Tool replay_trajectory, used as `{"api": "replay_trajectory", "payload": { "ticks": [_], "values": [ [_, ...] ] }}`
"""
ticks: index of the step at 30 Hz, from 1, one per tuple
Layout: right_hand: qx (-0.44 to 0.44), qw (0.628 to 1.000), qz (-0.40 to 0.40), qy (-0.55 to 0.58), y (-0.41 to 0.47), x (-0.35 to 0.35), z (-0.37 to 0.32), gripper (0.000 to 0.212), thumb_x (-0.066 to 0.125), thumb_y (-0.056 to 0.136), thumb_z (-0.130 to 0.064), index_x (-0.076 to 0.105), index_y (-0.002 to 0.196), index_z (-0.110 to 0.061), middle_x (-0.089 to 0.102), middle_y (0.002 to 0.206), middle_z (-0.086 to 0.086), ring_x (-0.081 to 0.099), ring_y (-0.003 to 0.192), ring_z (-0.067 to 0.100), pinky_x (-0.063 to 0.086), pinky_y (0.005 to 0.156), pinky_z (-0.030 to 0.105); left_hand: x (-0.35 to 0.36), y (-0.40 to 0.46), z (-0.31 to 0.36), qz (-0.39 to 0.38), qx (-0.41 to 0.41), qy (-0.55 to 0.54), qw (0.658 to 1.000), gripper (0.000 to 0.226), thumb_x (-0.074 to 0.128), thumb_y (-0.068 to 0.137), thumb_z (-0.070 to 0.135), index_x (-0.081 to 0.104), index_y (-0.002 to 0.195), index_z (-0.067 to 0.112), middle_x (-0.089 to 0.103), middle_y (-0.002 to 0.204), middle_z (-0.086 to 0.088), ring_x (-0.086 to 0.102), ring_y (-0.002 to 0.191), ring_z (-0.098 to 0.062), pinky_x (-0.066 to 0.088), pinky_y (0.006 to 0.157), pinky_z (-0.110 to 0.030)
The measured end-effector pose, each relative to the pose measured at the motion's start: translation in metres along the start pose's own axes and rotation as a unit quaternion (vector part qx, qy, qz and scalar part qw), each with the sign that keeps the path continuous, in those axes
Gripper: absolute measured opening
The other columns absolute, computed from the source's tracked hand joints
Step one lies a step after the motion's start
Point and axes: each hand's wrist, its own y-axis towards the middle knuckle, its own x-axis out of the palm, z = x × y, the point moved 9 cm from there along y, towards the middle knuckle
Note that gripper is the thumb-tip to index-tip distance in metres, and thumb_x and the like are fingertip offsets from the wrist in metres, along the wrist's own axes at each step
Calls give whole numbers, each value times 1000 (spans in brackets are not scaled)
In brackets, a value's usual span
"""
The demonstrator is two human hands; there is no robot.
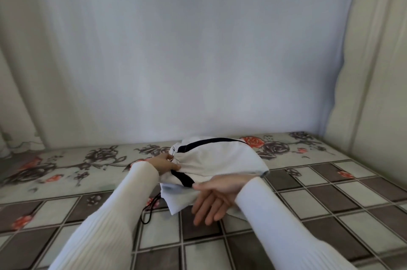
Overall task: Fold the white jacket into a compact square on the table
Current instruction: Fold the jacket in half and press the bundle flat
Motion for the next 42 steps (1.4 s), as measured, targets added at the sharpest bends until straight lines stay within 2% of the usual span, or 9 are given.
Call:
{"api": "replay_trajectory", "payload": {
  "ticks": [4,10,14,19,24,27,31,38,42],
  "values": [
    [-164,980,75,82,-25,-36,-59,42,32,102,-30,62,88,-4,76,69,5,67,47,7,53,44,15,0,-6,-8,-14,-20,96,995,66,67,79,43,41,138,28,41,145,0,43,130,-18,32,97,-22],
    [-155,825,505,-199,-51,-140,-77,22,46,94,-22,65,102,-14,66,107,8,61,102,23,45,86,29,-2,-9,-6,-38,-24,127,991,63,71,74,41,44,131,33,44,139,-2,48,122,-22,44,94,-30],
    [22,820,452,-349,-9,-153,-7,54,25,98,-44,18,149,-28,14,159,0,12,147,23,14,117,46,2,-6,-5,-54,-19,184,981,63,72,70,46,45,126,35,49,130,1,55,108,-19,51,88,-28],
    [42,832,433,-344,12,-149,29,61,18,98,-51,-9,150,-34,-17,159,-3,-13,148,20,-2,119,46,20,0,-9,-130,-24,168,977,57,76,70,38,45,116,30,50,121,0,61,103,-21,57,84,-29],
    [50,880,327,-342,-8,-171,-1,64,42,95,-43,17,151,-23,13,160,3,18,146,22,16,120,39,3,4,3,-154,-35,94,983,39,72,77,28,49,108,32,50,114,2,56,97,-13,56,70,-21],
    [-4,887,399,-233,-29,-212,-25,26,47,95,-18,61,113,-4,60,117,11,58,91,19,45,80,21,-19,9,10,-124,-54,32,990,17,65,83,35,56,96,30,61,88,8,61,77,-7,53,60,-18],
    [29,881,460,-108,-30,-259,-17,15,45,90,-6,54,79,-6,52,73,11,40,50,18,34,51,25,-54,33,23,16,-66,-63,996,23,51,93,34,57,93,11,58,66,2,54,51,-11,40,41,-14],
    [36,871,485,-71,12,-281,-5,31,28,100,-8,58,107,-2,45,142,20,46,128,29,38,107,35,-34,84,52,86,-58,-108,989,63,34,95,50,56,118,-5,62,98,-15,56,76,-27,42,79,-28],
    [78,841,519,-132,14,-283,0,34,22,101,-17,52,86,-12,52,98,13,34,139,24,30,104,22,-20,104,53,107,-83,9,991,66,40,92,53,44,135,4,49,139,-14,49,127,-28,39,102,-30]
  ]
}}
